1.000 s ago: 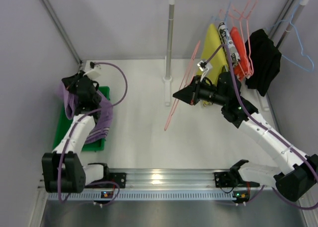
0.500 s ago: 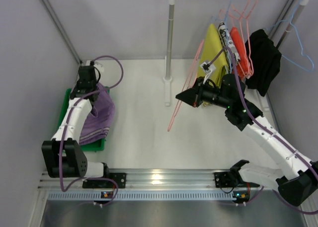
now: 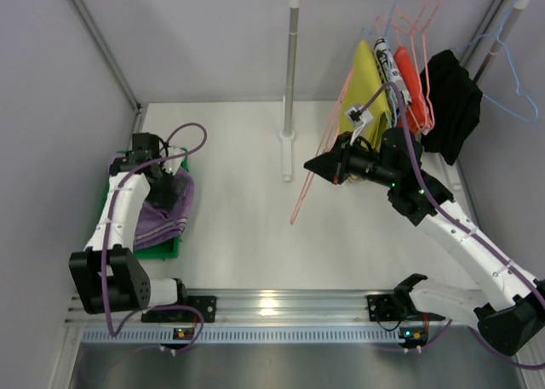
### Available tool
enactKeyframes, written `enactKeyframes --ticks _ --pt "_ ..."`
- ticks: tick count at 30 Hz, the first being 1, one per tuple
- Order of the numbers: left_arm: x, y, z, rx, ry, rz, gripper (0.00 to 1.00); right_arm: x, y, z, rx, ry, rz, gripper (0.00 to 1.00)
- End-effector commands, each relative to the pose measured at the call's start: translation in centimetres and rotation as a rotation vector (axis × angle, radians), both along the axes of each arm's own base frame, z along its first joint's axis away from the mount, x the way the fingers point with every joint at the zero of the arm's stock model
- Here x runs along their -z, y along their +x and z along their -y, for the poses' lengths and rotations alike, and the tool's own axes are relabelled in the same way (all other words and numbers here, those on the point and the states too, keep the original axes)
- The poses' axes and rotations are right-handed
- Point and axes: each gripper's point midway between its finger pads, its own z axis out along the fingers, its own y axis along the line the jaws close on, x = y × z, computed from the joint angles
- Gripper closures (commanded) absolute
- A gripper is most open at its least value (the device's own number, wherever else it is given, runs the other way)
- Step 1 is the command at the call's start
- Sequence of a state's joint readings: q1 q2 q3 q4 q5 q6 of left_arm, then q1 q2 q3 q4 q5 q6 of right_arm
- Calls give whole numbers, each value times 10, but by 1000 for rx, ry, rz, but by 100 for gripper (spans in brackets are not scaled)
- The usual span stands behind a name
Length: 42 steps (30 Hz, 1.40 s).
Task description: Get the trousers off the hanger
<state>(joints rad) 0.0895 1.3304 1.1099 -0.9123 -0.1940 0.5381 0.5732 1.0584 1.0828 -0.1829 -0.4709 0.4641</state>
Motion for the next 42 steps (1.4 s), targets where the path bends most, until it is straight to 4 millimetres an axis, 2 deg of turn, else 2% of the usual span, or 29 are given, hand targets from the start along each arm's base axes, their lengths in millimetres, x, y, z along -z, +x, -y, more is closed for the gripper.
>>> enactKeyframes --ticks 1,2,3,5,6,7,9,10,11,15,18,19,20,21,22,23,24,25,28,29,30,32,33,35,36,37,42 --pt "-37 -8 32 60 -166 47 1 -25 -2 11 44 8 89 100" --pt "-48 -7 41 85 -212 69 1 -27 -3 14 52 4 102 100" --pt "-74 2 47 106 -239 141 1 -24 -4 16 55 -8 94 100" --pt "-102 -4 72 176 -353 173 1 -25 -11 19 44 -16 103 100" --pt "-134 0 80 219 -382 247 1 -26 -15 20 30 -20 107 100" --pt "-149 -1 100 284 -472 266 1 -22 -21 21 12 -37 96 100" --pt "-173 -11 119 352 -559 277 1 -25 -30 23 -27 -55 115 100" --pt "-196 -11 127 390 -592 327 1 -24 -32 24 -32 -66 114 100" --pt "-209 -15 143 441 -670 344 1 -18 -36 26 -46 -91 99 100" --pt "-245 -26 176 567 -830 412 1 -24 -44 27 -88 -107 117 100" --pt "-261 -37 199 656 -941 427 1 -29 -44 25 -94 -93 108 100" --pt "-269 -33 205 694 -951 457 1 -33 -43 24 -88 -75 93 100" --pt "-268 -38 222 745 -970 437 1 -41 -42 22 -82 -51 106 100" --pt "-273 -35 230 767 -967 461 1 -46 -41 21 -82 -34 106 100" --pt "-271 -35 239 790 -954 461 1 -48 -40 18 -82 -14 83 100" --pt "-266 -45 262 860 -957 421 1 -56 -41 17 -88 6 85 100" --pt "-263 -43 269 866 -920 425 1 -64 -40 14 -91 28 95 100" --pt "-267 -52 291 948 -932 429 3 -67 -38 12 -89 48 73 100" --pt "-277 -62 321 986 -1017 418 14 -77 -35 7 -88 91 52 100" --pt "-288 -60 331 978 -1066 442 18 -79 -35 6 -91 101 50 100" --pt "-287 -59 339 971 -1095 426 28 -80 -35 6 -90 108 43 100" --pt "-298 -66 356 996 -1167 428 36 -85 -35 4 -91 133 33 100" --pt "-292 -65 363 988 -1180 414 40 -87 -36 4 -92 141 31 100" --pt "-292 -72 378 975 -1231 389 42 -94 -38 4 -92 174 32 100" --pt "-300 -70 385 984 -1260 422 44 -98 -39 5 -93 186 37 100" --pt "-293 -72 393 972 -1279 399 45 -100 -41 4 -99 197 28 100" --pt "-283 -82 418 935 -1367 301 46 -114 -43 5 -101 225 46 100"
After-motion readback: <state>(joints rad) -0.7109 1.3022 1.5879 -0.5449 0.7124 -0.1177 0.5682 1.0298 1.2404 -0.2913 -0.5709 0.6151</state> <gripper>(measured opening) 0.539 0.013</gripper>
